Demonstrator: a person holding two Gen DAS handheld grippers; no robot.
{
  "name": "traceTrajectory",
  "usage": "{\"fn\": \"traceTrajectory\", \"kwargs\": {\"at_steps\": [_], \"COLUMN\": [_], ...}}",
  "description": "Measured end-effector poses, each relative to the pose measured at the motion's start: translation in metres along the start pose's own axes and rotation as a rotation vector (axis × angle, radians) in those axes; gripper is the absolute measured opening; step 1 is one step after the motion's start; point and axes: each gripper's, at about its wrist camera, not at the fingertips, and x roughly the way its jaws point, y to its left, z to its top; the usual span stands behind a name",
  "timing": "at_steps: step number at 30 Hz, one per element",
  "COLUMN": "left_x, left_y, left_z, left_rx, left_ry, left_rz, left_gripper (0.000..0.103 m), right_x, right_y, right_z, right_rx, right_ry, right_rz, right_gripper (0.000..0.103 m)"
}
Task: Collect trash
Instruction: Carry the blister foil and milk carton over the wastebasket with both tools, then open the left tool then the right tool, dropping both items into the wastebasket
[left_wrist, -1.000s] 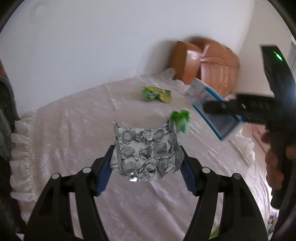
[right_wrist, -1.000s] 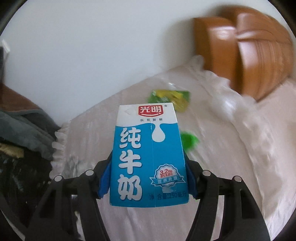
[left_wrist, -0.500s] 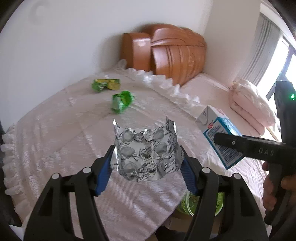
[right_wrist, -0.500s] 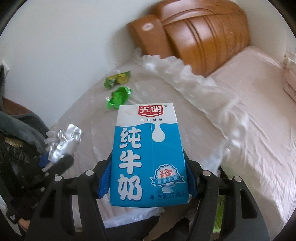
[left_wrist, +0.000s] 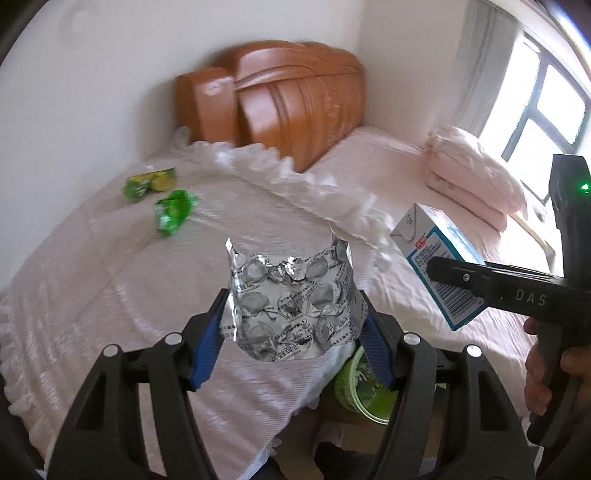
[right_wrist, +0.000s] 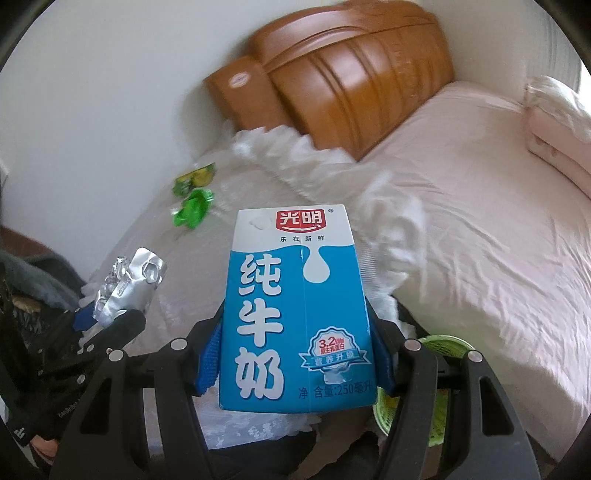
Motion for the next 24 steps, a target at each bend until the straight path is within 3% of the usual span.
{"fn": "traceTrajectory", "kwargs": {"at_steps": [13,22,24], "left_x": [0.072,0.101,0.103], "left_y": [-0.156,-0.222,-0.227], "left_z": [-0.011,-0.023,-0.022], "left_rx": [0.270,0.379,0.389], "left_ry": [0.170,0.241,0.251], "left_rz": [-0.274,-0.322,-0.335], "left_gripper": [0.064,0.064,0.069], "right_x": [-0.075,-0.093,-0.095], "right_y": [-0.145,-0.210,-0.219], "right_z": [-0.058,-0.084,-0.087], "right_rx": [0.257,0.349,0.351], "right_ry": [-0.030,-0.018,-0.018], "right_rz": [-0.280,-0.319,-0.317], "right_gripper": [0.065,0.065,0.065]}}
